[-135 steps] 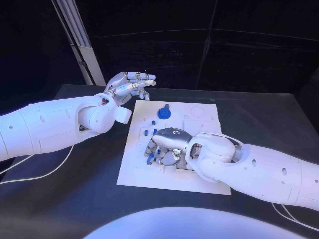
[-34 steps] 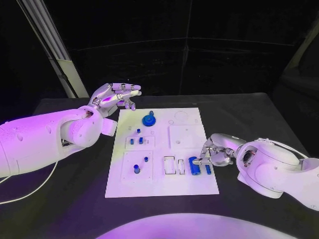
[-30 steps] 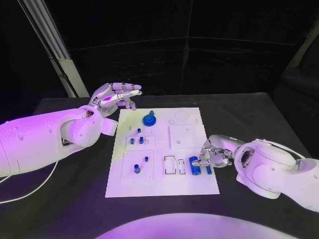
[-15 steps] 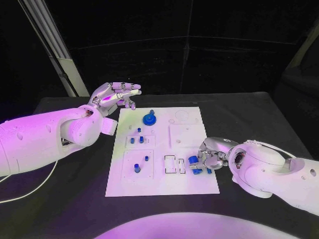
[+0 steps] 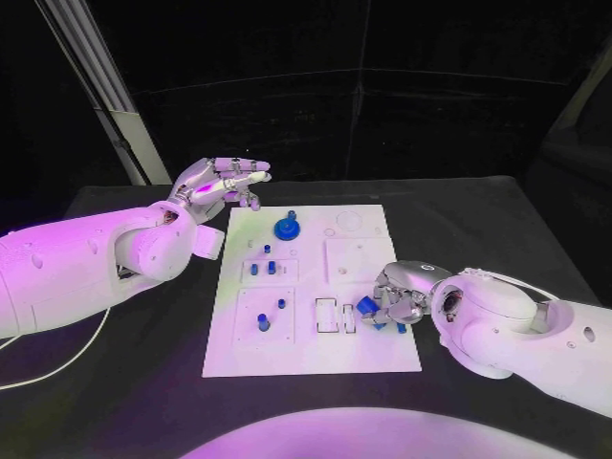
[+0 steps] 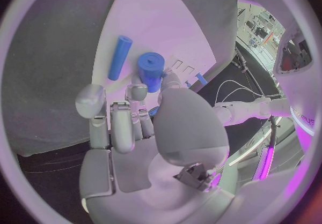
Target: Assemble the parts on the task board
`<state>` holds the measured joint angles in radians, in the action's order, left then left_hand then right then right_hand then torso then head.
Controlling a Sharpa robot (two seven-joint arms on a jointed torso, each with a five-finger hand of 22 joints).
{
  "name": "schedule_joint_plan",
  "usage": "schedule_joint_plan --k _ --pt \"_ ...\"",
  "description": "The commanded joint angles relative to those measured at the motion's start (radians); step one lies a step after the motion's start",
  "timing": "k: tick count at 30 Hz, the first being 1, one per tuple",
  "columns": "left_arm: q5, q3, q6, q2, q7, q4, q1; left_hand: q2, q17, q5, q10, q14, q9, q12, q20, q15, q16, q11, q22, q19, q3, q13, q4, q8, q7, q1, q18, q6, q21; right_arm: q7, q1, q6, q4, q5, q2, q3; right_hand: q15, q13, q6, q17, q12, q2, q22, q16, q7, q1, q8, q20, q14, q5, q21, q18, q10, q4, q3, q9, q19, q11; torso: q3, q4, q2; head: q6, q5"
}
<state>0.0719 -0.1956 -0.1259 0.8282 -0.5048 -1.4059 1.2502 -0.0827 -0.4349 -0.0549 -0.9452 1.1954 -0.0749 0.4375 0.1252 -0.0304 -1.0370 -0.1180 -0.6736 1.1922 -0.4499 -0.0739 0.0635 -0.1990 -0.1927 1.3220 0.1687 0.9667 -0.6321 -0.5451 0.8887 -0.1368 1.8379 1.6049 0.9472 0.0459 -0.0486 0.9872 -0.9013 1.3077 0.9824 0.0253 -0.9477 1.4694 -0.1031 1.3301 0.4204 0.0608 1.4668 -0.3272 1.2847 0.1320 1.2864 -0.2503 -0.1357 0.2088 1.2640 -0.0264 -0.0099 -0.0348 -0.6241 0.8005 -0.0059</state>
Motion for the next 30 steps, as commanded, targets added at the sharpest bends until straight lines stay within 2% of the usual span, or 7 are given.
schedule_joint_plan --k 1,3,6,14,18,24,30 --pt "0.002 0.001 0.014 0.001 -0.002 -0.002 0.001 0.006 0.001 -0.004 0.007 -0.006 0.001 0.005 0.001 0.001 0.003 -0.002 0.001 -0.008 0.000 0.001 0.004 -0.005 0.000 -0.001 0.014 -0.010 0.006 -0.024 -0.010 0.006 -0.001 0.019 0.004 -0.008 -0.001 0.006 -0.012 0.034 0.004 -0.020 0.000 0.005 0.001 0.028 0.010 0.001 0.062 -0.055 0.005 -0.017 0.013 0.003 -0.002 0.008 0.003 0.007 0.0007 -0.0020 0.000 -0.001 0.001" --pt "0.002 0.001 0.014 0.001 -0.002 -0.002 0.001 0.006 0.001 -0.004 0.007 -0.006 0.001 0.005 0.001 0.001 0.003 -0.002 0.001 -0.008 0.000 0.001 0.004 -0.005 0.000 -0.001 0.014 -0.010 0.006 -0.023 -0.010 -0.025 0.005 0.001 0.006 -0.008 -0.003 0.013 -0.020 0.039 0.008 -0.024 -0.003 0.007 0.004 0.028 0.015 -0.001 0.063 -0.082 0.006 -0.017 0.020 -0.003 -0.005 0.013 0.005 0.010 0.0008 -0.0020 0.000 -0.001 0.001" --pt "0.002 0.001 0.015 0.001 -0.002 -0.001 0.001 0.006 0.001 -0.004 0.007 -0.006 0.001 0.005 0.001 0.001 0.003 -0.002 0.001 -0.008 0.000 0.001 0.004 -0.005 0.000 -0.001 0.014 -0.010 0.006 -0.013 -0.010 -0.111 0.021 -0.060 0.011 -0.008 -0.007 0.038 -0.033 0.057 0.027 -0.031 -0.020 0.015 0.011 0.009 0.020 -0.004 0.067 -0.137 0.015 -0.020 0.040 -0.029 -0.019 0.021 0.015 0.015 0.0012 -0.0017 0.001 -0.002 0.000" --pt "0.002 0.000 0.016 0.000 -0.002 0.001 0.001 0.007 0.003 -0.004 0.009 -0.007 0.001 0.007 0.001 0.001 0.003 -0.003 0.002 -0.008 0.001 0.002 0.004 -0.007 0.000 -0.003 0.014 -0.010 0.007 0.027 -0.010 -0.279 0.048 -0.177 0.023 -0.008 -0.012 0.057 -0.046 0.065 0.036 -0.041 -0.026 0.019 0.017 -0.022 0.017 -0.009 0.068 -0.198 0.019 -0.021 0.055 -0.040 -0.038 0.031 0.018 0.020 -0.0001 0.0007 0.002 -0.001 0.000" --pt "0.002 0.000 0.016 0.000 -0.002 0.001 0.001 0.007 0.003 -0.004 0.009 -0.007 0.001 0.007 0.001 0.001 0.003 -0.003 0.002 -0.008 0.001 0.002 0.004 -0.007 0.000 -0.003 0.014 -0.010 0.007 0.039 -0.010 -0.325 0.064 -0.194 0.031 -0.007 -0.013 0.068 -0.053 0.069 0.043 -0.043 -0.028 0.021 0.019 -0.029 0.018 -0.011 0.069 -0.216 0.020 -0.022 0.063 -0.041 -0.043 0.035 0.020 0.023 -0.0007 -0.0003 0.003 -0.001 0.001" --pt "0.002 -0.001 0.017 -0.002 -0.002 0.001 0.001 0.007 0.003 -0.004 0.009 -0.007 0.001 0.007 0.001 0.001 0.003 -0.003 0.002 -0.008 0.001 0.002 0.004 -0.007 0.000 -0.003 0.014 -0.010 0.007 0.042 -0.010 -0.320 0.073 -0.221 0.025 -0.007 -0.015 0.071 -0.060 0.071 0.044 -0.047 -0.029 0.021 0.021 -0.045 0.017 -0.012 0.069 -0.220 0.020 -0.022 0.066 -0.042 -0.050 0.038 0.021 0.024 -0.0019 0.0003 0.003 -0.002 0.001" --pt "0.002 -0.002 0.017 -0.005 -0.002 0.000 0.001 0.007 0.003 -0.004 0.009 -0.007 0.001 0.007 0.001 0.001 0.003 -0.003 0.002 -0.008 0.001 0.002 0.004 -0.007 0.000 -0.003 0.014 -0.010 0.007 0.025 -0.010 -0.230 0.052 -0.267 -0.020 -0.007 -0.017 0.075 -0.075 0.067 0.041 -0.058 -0.029 0.020 0.026 -0.068 0.018 -0.014 0.068 -0.206 0.020 -0.022 0.071 -0.042 -0.060 0.044 0.021 0.028 -0.0028 0.0014 0.003 0.000 0.003"
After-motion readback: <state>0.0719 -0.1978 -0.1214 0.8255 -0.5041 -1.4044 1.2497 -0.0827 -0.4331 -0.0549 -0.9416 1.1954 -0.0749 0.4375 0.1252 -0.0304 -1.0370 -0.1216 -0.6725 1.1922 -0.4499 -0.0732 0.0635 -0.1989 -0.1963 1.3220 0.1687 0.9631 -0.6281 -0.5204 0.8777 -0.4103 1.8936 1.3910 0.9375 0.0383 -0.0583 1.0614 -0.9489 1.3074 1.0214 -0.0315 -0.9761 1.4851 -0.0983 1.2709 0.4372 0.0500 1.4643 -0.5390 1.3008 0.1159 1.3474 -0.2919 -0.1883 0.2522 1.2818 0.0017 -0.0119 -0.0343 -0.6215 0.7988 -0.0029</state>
